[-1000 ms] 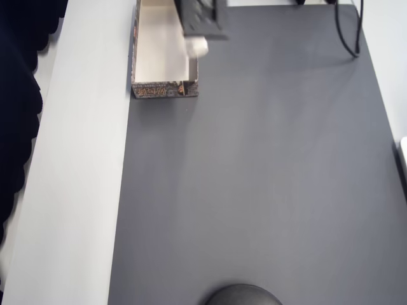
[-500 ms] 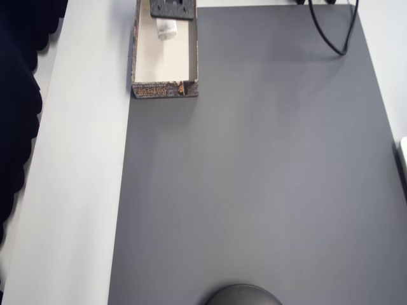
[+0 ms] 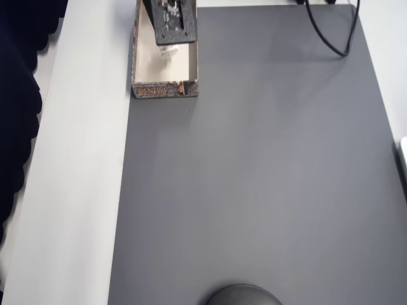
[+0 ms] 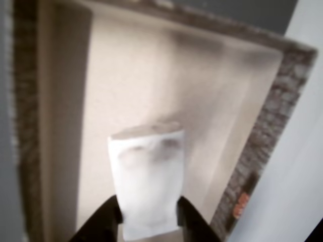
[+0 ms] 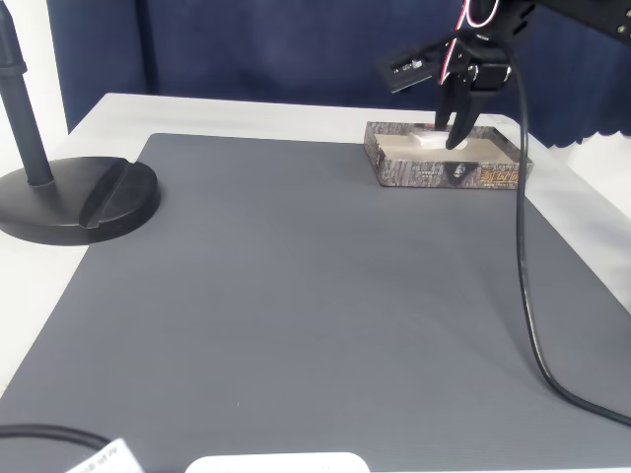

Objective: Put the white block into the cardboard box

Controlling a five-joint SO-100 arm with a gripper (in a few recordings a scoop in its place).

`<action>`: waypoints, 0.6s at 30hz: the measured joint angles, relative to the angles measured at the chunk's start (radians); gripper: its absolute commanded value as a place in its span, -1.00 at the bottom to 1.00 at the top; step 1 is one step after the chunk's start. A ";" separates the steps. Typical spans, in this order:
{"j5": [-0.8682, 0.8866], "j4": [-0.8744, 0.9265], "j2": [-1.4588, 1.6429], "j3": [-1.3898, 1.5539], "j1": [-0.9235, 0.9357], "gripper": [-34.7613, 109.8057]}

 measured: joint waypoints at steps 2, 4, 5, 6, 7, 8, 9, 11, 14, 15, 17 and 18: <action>0.011 0.000 -0.018 -0.026 0.008 -0.54; 0.020 0.000 -0.031 -0.043 0.015 -0.54; 0.023 0.000 -0.035 -0.049 0.017 -0.54; 0.026 0.000 -0.041 -0.052 0.018 -0.54; 0.026 0.000 -0.046 -0.054 0.020 -0.54; 0.026 0.000 -0.052 -0.055 0.020 -0.54; 0.026 0.000 -0.058 -0.057 0.020 -0.54; 0.026 0.000 -0.072 -0.061 0.020 -0.54; 0.026 0.000 -0.097 -0.083 0.020 -0.54; 0.026 0.000 -0.103 -0.091 0.020 -0.54; 0.026 0.000 -0.115 -0.100 0.020 -0.54; 0.026 0.000 -0.121 -0.104 0.020 -0.54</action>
